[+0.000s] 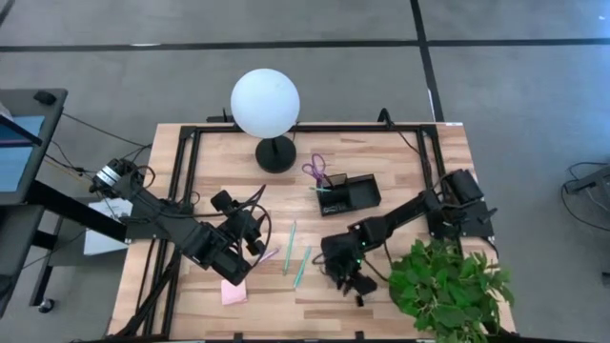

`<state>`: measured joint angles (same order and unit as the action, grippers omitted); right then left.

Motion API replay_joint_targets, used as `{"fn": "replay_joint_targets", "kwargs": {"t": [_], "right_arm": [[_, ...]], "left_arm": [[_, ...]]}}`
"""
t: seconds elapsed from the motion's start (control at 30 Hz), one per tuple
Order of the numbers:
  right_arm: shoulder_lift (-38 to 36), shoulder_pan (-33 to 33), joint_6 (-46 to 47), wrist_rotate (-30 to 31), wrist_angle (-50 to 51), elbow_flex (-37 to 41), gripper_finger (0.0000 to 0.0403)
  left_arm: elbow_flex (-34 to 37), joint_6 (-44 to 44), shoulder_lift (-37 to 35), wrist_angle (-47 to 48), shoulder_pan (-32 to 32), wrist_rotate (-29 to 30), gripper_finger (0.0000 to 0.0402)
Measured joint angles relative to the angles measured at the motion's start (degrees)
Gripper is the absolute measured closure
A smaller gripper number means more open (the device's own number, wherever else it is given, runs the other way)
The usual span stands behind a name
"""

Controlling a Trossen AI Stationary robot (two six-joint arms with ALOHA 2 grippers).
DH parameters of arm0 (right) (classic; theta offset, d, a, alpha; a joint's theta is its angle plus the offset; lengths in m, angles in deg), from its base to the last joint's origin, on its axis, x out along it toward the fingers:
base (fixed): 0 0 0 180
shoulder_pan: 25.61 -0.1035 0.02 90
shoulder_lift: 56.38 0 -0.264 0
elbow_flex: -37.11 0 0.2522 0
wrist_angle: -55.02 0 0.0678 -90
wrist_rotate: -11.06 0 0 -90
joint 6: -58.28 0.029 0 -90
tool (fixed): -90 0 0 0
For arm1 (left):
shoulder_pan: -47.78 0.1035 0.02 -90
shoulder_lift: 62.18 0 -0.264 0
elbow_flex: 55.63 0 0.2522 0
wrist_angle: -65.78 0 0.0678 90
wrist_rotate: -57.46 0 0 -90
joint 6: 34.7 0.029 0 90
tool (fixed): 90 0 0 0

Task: Pick and place office supplies into organizer
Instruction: Put the black binder clip into the black desk organizer

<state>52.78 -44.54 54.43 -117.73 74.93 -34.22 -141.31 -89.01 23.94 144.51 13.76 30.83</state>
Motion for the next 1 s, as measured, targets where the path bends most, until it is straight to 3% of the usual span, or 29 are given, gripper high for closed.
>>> {"fn": "replay_joint_targets", "kwargs": {"t": [0.13,0.27,0.43,1.0], "right_arm": [[-0.32,1.53,-4.02,2.05,5.25,0.10,0.0312],[-0.52,1.43,-9.02,-3.05,8.60,0.12,0.0321],[-0.52,0.24,-15.44,-4.86,8.51,0.14,0.0322],[0.27,-0.63,-14.19,-3.88,11.81,0.10,0.0322]], "left_arm": [[0.00,0.03,0.02,0.00,0.00,0.00,0.0191],[0.00,0.03,0.02,0.00,0.00,-0.02,0.0191],[0.00,0.05,0.02,0.00,0.00,0.00,0.0191],[0.00,0.03,0.04,0.00,0.00,-0.07,0.0191]]}}
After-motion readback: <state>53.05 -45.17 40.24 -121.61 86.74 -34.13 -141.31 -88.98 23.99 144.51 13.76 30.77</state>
